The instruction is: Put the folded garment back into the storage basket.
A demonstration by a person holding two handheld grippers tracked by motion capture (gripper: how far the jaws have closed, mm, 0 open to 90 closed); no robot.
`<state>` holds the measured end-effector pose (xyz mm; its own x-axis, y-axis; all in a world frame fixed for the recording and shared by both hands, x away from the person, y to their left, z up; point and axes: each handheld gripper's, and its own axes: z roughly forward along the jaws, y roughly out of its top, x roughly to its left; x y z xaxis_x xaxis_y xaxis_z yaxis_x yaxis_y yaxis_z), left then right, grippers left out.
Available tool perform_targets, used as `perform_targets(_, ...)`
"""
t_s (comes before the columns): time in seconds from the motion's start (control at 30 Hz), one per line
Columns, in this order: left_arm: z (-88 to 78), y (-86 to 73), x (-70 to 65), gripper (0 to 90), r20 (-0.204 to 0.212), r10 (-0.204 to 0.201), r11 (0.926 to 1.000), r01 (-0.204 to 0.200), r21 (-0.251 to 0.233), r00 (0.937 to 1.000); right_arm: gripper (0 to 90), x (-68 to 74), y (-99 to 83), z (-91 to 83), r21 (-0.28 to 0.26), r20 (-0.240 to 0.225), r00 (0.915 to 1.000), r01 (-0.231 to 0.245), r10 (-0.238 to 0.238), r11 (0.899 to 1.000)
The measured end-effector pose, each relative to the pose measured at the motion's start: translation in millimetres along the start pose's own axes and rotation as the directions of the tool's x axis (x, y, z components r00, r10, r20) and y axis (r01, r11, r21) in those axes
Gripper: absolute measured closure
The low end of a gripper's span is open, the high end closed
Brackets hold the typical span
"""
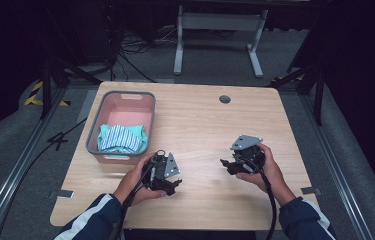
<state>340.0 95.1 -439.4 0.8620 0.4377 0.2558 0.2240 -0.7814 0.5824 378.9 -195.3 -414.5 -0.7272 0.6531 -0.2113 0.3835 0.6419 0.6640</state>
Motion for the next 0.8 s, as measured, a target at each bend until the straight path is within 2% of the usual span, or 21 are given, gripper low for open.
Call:
perform_targets(0.27, 10.2, -7.9, -9.3, 20.1, 0.055, 0.022, 0.9998, -0.022, 0.002, 0.9982, 29.1, -4.1, -38.5, -6.9, 0.004, -0.001, 0.9989, -0.048, 0.048, 0.999)
perform_targets(0.4, 12.4, -12.7, -10.5, 19.7, 0.081, 0.014, 0.9999, -0.014, -0.006, 0.9966, 28.7, -5.8, -52.7, -9.9, 0.000, -0.011, 0.9986, -0.052, 0.052, 0.999)
perform_targets(0.47, 15.7, -17.5, -11.7, 19.5, 0.110, 0.004, 1.0000, -0.003, -0.003, 0.9939, 28.7, -8.4, -70.0, -14.2, -0.011, -0.020, 0.9962, -0.085, 0.085, 0.996)
perform_targets(0.53, 17.1, -19.6, -12.1, 18.9, 0.115, -0.001, 1.0000, 0.002, -0.002, 0.9933, 28.7, -9.2, -73.8, -14.9, -0.010, -0.015, 0.9964, -0.084, 0.084, 0.996)
perform_targets(0.63, 18.1, -24.4, -10.3, 18.8, 0.139, -0.039, 0.9988, 0.043, -0.024, 0.9895, 28.5, -10.8, -88.8, -19.1, -0.015, -0.011, 0.9941, -0.109, 0.108, 0.994)
perform_targets(0.7, 19.5, -29.8, -10.0, 18.8, 0.167, -0.081, 0.9946, 0.091, -0.050, 0.9826, 28.2, -11.6, -101.5, -22.1, -0.024, -0.013, 0.9907, -0.136, 0.135, 0.990)
perform_targets(0.73, 20.9, -33.1, -9.2, 18.2, 0.178, -0.107, 0.9904, 0.120, -0.068, 0.9783, 27.7, -12.4, -111.8, -23.9, -0.032, -0.017, 0.9864, -0.164, 0.164, 0.986)
perform_targets(0.77, 21.4, -34.6, -8.4, 17.7, 0.185, -0.121, 0.9882, 0.136, -0.070, 0.9753, 27.7, -12.8, -117.8, -24.4, -0.034, -0.024, 0.9823, -0.186, 0.186, 0.982)
perform_targets(0.8, 22.3, -36.0, -8.1, 17.3, 0.195, -0.147, 0.9837, 0.164, -0.074, 0.9696, 27.6, -13.1, -123.7, -24.6, -0.033, -0.032, 0.9782, -0.206, 0.205, 0.978)
